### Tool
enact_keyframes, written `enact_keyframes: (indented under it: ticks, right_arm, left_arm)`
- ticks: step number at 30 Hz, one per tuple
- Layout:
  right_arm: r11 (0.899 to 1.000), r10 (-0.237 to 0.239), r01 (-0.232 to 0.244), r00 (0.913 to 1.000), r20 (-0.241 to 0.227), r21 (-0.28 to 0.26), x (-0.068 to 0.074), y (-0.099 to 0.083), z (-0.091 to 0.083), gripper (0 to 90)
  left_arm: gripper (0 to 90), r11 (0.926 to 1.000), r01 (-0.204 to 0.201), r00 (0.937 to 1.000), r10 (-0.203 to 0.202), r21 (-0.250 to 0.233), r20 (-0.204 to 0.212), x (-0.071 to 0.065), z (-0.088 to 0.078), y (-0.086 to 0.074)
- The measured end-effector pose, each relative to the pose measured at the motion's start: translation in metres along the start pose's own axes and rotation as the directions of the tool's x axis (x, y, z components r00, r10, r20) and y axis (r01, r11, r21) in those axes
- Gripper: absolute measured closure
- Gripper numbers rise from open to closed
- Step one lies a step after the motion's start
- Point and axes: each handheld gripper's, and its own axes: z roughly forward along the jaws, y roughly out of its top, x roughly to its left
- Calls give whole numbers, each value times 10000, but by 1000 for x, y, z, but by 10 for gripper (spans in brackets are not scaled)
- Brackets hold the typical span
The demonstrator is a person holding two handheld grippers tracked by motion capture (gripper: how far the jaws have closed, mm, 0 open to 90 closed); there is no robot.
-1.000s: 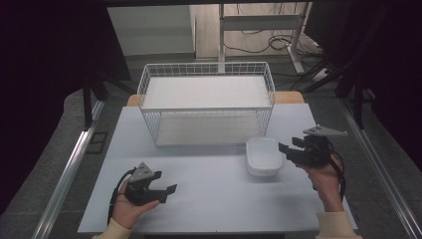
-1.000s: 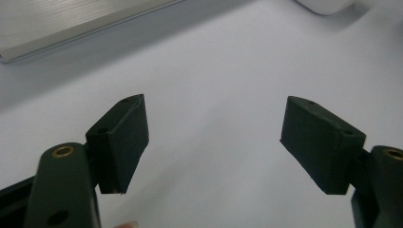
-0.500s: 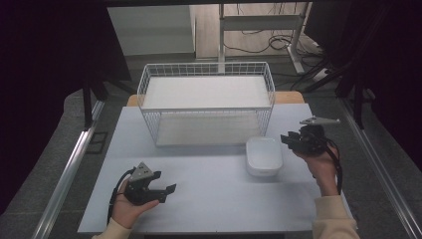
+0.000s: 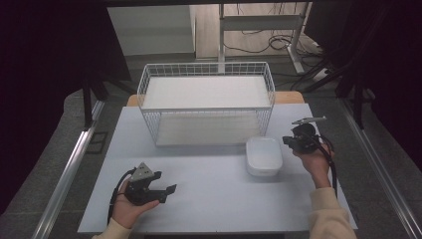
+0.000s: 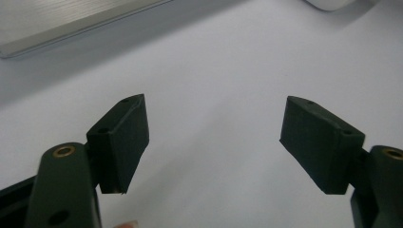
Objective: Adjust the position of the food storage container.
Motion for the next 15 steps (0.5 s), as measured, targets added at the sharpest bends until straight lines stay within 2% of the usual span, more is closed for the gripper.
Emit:
enact_keyframes:
  ticks: [5, 8, 15]
  right_arm:
    - [9995, -144, 143, 9999, 29, 291, 1, -1, 10, 894]
    - [9986, -443, 444, 9990, -46, 289, 2, -3, 17, 894]
    - [9979, -585, 589, 9981, -176, 270, 3, -3, 21, 895]
  left_arm:
    - [244, 10000, 38, 10000, -38, -39, -63, 0, -1, 0]
    - [244, 10000, 25, 10000, -25, -1, -60, 0, 0, 0]
    - [244, 10000, 56, 9999, -56, 6, -107, 0, 1, -1]
